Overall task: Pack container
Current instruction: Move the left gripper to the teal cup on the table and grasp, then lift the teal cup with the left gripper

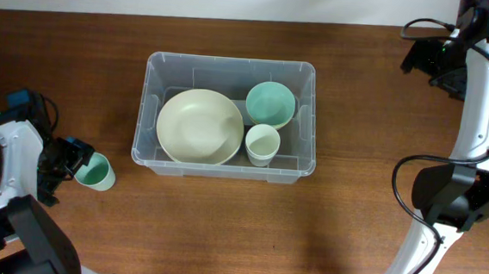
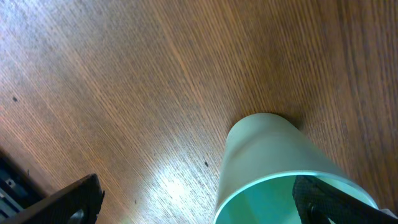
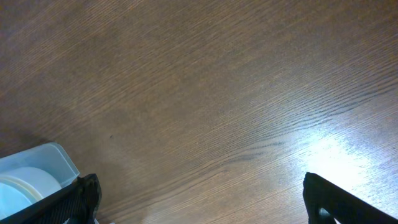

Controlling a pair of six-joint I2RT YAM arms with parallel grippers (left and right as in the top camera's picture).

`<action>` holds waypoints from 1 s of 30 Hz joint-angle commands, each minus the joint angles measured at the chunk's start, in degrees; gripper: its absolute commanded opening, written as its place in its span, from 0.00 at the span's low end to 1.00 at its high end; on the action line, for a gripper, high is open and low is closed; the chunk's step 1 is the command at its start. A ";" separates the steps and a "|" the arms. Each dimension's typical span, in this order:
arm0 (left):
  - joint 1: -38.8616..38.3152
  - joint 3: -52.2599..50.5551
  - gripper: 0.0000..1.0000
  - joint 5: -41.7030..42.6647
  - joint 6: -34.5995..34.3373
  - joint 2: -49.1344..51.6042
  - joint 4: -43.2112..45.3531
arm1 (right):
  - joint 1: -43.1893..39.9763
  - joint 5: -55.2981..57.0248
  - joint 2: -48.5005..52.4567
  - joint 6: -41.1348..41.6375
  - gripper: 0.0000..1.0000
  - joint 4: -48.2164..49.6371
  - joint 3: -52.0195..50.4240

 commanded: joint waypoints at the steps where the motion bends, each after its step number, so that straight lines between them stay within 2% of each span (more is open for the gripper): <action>1: -0.07 -1.49 0.99 0.61 3.06 0.48 0.98 | 0.13 0.90 0.37 0.42 0.99 0.04 -0.15; 6: -0.07 -6.88 0.98 4.81 3.04 0.50 6.25 | 0.13 0.90 0.37 0.42 0.99 0.04 -0.15; 9: -0.07 -7.96 0.89 4.70 3.06 0.50 6.93 | 0.13 0.90 0.37 0.42 0.99 0.04 -0.15; 11: -0.07 -7.96 0.72 4.72 3.06 0.50 7.08 | 0.13 0.90 0.37 0.42 0.99 0.04 -0.15; 12: -0.07 -7.96 0.56 4.72 3.06 0.50 7.26 | 0.13 0.90 0.37 0.42 0.99 0.04 -0.15; 13: -0.07 -7.96 0.49 4.72 3.04 0.50 7.30 | 0.13 0.90 0.37 0.42 0.99 0.07 -0.15; 16: 0.07 -6.54 0.15 4.70 3.04 0.50 7.30 | 0.13 0.90 0.37 0.42 0.99 0.04 -0.15; 18: 0.66 -3.93 0.04 4.72 3.06 0.50 7.04 | 0.13 0.90 0.37 0.44 0.99 0.04 -0.15; 19: 1.18 -1.11 0.01 4.81 3.04 0.50 6.38 | 0.13 0.90 0.37 0.44 0.99 0.04 -0.15; 22: 1.49 7.45 0.01 4.98 3.23 0.50 2.84 | 0.13 0.90 0.37 0.44 0.98 0.04 -0.15; 24: 0.87 16.81 0.01 7.10 6.03 0.50 -0.04 | 0.13 0.90 0.37 0.44 0.99 0.04 -0.15; 27: -1.46 28.63 0.01 14.43 10.54 0.48 -2.84 | 0.13 0.90 0.37 0.44 0.99 0.04 -0.15; 30: -8.28 40.85 0.01 23.61 17.03 0.48 -4.61 | 0.13 0.90 0.37 0.42 0.99 0.04 -0.15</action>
